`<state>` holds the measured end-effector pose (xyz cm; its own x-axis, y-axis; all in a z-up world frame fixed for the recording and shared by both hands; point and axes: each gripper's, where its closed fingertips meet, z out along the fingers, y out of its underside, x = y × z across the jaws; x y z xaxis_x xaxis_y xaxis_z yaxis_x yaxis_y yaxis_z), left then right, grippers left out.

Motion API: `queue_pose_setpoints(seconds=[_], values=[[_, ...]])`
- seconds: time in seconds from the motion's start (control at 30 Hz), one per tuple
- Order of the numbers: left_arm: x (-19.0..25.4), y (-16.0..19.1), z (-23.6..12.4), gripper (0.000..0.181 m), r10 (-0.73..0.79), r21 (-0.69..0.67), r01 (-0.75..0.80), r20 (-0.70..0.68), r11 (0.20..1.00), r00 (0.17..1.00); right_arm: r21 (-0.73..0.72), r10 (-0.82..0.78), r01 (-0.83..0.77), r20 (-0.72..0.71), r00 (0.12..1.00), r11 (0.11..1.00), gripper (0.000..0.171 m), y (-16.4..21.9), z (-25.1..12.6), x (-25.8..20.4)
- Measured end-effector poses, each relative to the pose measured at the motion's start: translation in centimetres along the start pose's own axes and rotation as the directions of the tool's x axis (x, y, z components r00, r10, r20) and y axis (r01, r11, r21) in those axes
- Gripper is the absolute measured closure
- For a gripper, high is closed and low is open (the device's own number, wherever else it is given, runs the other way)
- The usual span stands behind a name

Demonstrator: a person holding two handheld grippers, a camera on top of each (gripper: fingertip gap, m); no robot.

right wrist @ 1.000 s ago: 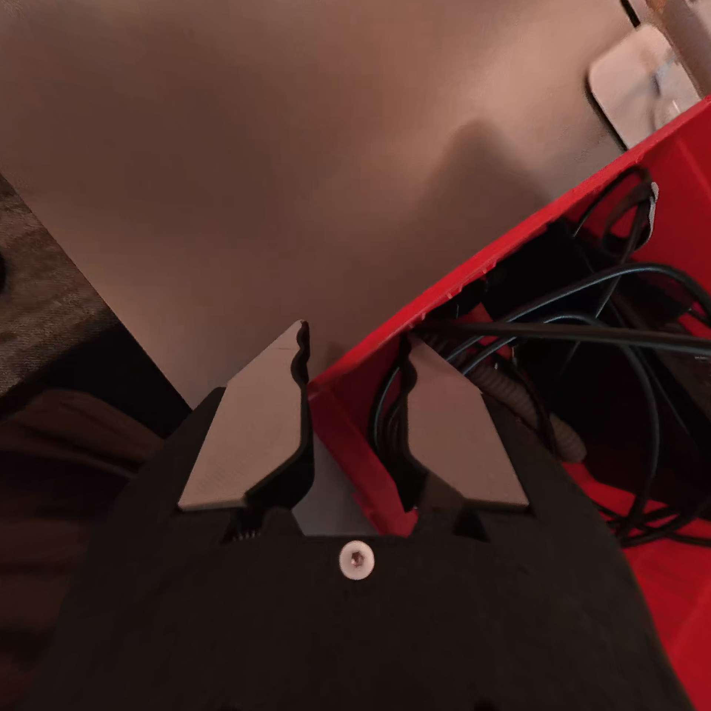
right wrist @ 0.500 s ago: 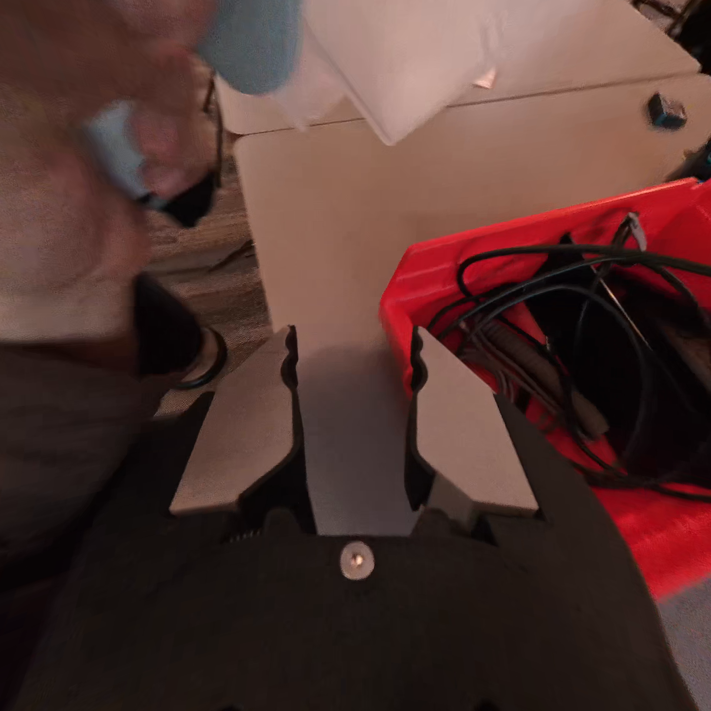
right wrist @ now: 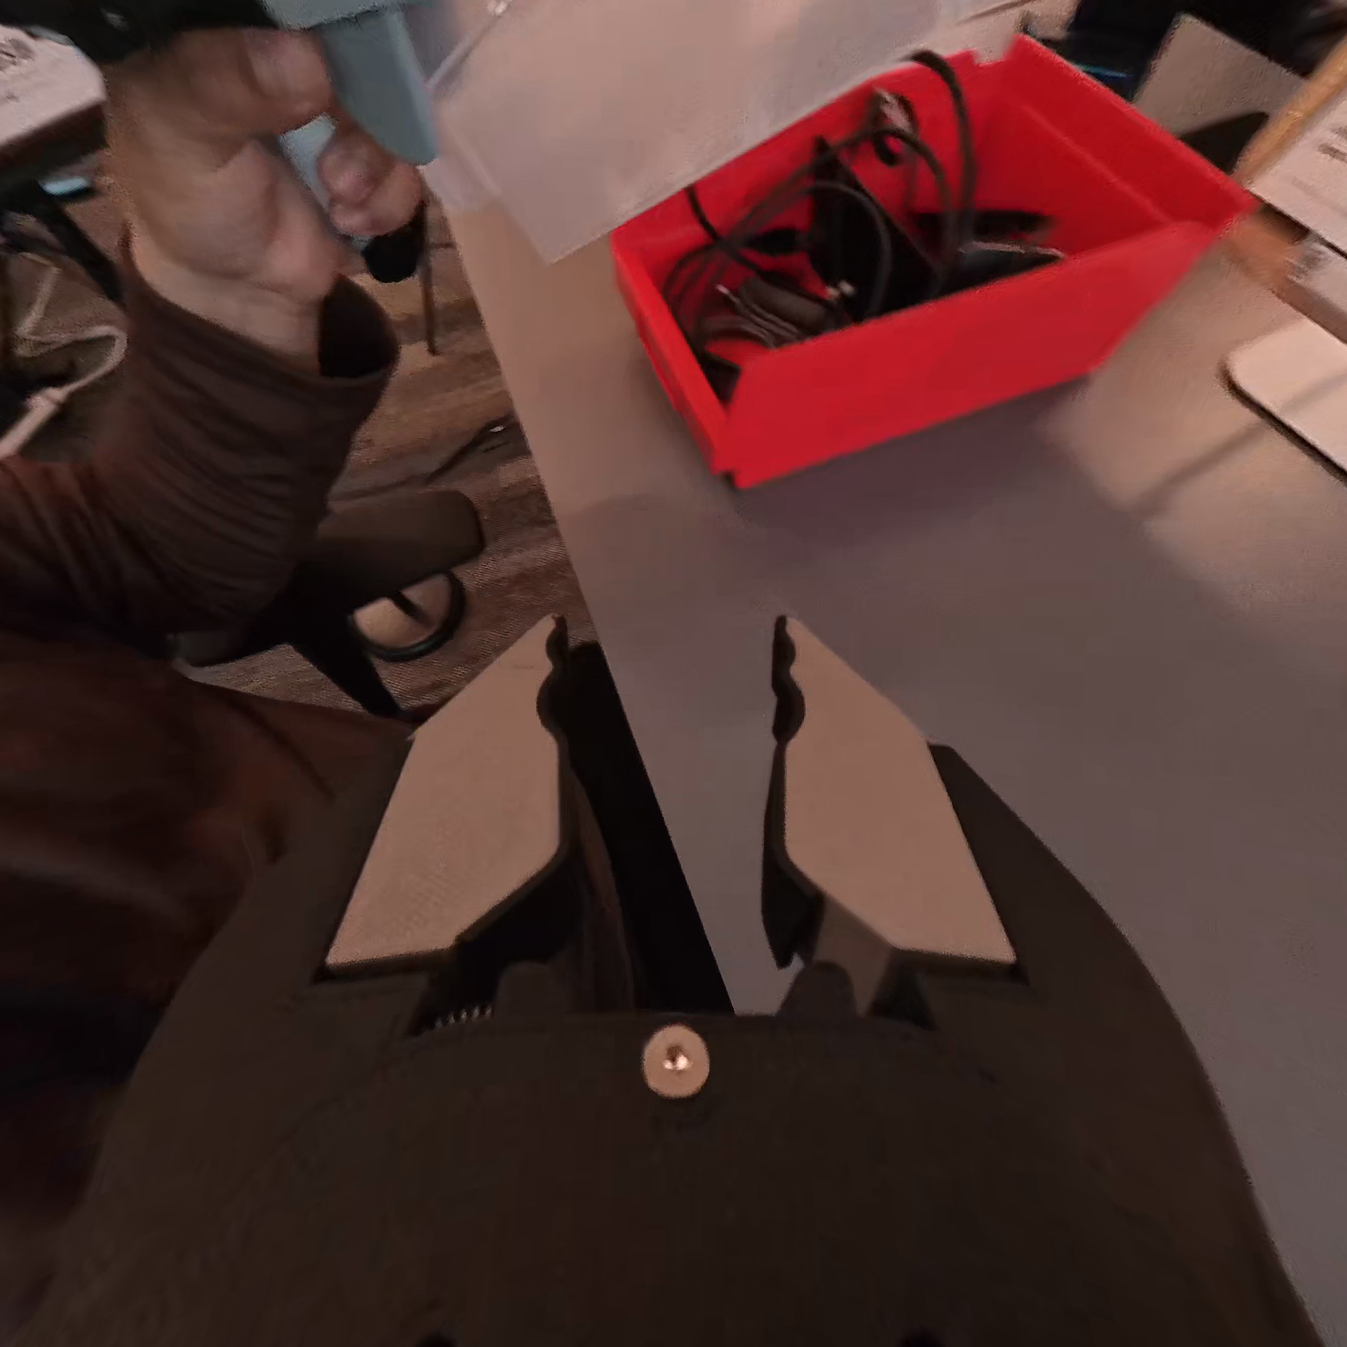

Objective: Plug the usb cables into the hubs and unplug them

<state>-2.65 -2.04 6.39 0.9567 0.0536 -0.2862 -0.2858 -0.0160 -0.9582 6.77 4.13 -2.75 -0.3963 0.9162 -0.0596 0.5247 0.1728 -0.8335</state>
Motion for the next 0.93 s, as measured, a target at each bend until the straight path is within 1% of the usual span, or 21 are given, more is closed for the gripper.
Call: queue_pose_setpoints(seconds=[0.03,0.13,0.2,0.33,0.43,0.5,0.53,0.6,0.63,0.7,0.73,0.77,0.83,0.9,0.93], values=[[1.8,0.2,1.1,0.176,-0.003,-0.011,0.002,-0.049,1.000,0.999,0.002,0.011,-0.011,-0.034,0.999,1.000,0.117,0.9,-1.4,0.9],[6.9,1.3,4.1,0.176,-0.037,-0.060,0.027,-0.176,0.998,0.984,0.018,0.039,-0.037,-0.086,0.996,0.999,0.119,2.9,-4.9,2.5],[9.9,3.0,6.1,0.176,-0.009,-0.121,-0.020,-0.230,0.992,0.973,0.033,0.032,-0.028,-0.122,0.992,0.999,0.121,3.7,-6.8,3.3],[14.8,7.3,9.5,0.175,0.048,-0.244,-0.127,-0.305,0.962,0.951,-0.001,0.012,-0.012,-0.228,0.974,1.000,0.121,4.7,-9.3,5.4],[17.1,10.9,11.9,0.175,0.046,-0.311,-0.157,-0.337,0.938,0.941,0.025,0.019,-0.012,-0.270,0.963,1.000,0.123,4.5,-10.0,6.3],[18.3,12.9,13.3,0.176,0.010,-0.338,-0.133,-0.343,0.932,0.939,0.005,0.024,-0.024,-0.269,0.963,1.000,0.121,5.0,-9.6,6.6],[18.7,13.4,13.8,0.177,0.005,-0.339,-0.127,-0.339,0.932,0.941,-0.007,0.024,-0.027,-0.276,0.961,1.000,0.120,5.3,-9.4,6.9],[19.0,13.0,14.2,0.176,-0.048,-0.337,-0.066,-0.320,0.939,0.946,-0.021,0.027,-0.034,-0.294,0.956,0.999,0.119,5.5,-8.9,7.4],[18.9,12.3,13.9,0.171,-0.099,-0.338,-0.021,-0.334,0.941,0.937,-0.021,0.030,-0.037,-0.292,0.956,0.999,0.119,5.5,-8.5,7.4],[17.4,9.9,12.8,0.148,-0.183,-0.313,0.071,-0.346,0.947,0.920,-0.009,0.034,-0.037,-0.269,0.963,0.999,0.119,5.2,-7.5,6.9],[16.0,9.0,12.0,0.140,-0.198,-0.306,0.092,-0.337,0.948,0.920,-0.006,0.027,-0.030,-0.250,0.968,1.000,0.119,4.9,-6.7,6.4],[14.3,8.3,11.1,0.131,-0.189,-0.306,0.088,-0.316,0.948,0.930,-0.005,0.016,-0.018,-0.231,0.973,1.000,0.118,4.6,-5.8,5.8],[9.6,7.9,9.2,0.117,-0.116,-0.314,0.044,-0.216,0.948,0.970,0.015,0.008,-0.006,-0.202,0.979,1.000,0.116,3.8,-3.4,4.4],[4.6,8.5,7.1,0.119,-0.028,-0.338,-0.003,-0.088,0.941,0.996,0.086,0.065,-0.048,-0.201,0.978,0.995,0.114,2.4,-0.5,2.9],[2.0,9.2,6.1,0.119,0.012,-0.368,-0.017,-0.016,0.930,1.000,0.095,0.063,-0.047,-0.174,0.983,0.994,0.112,2.0,1.3,1.5]])
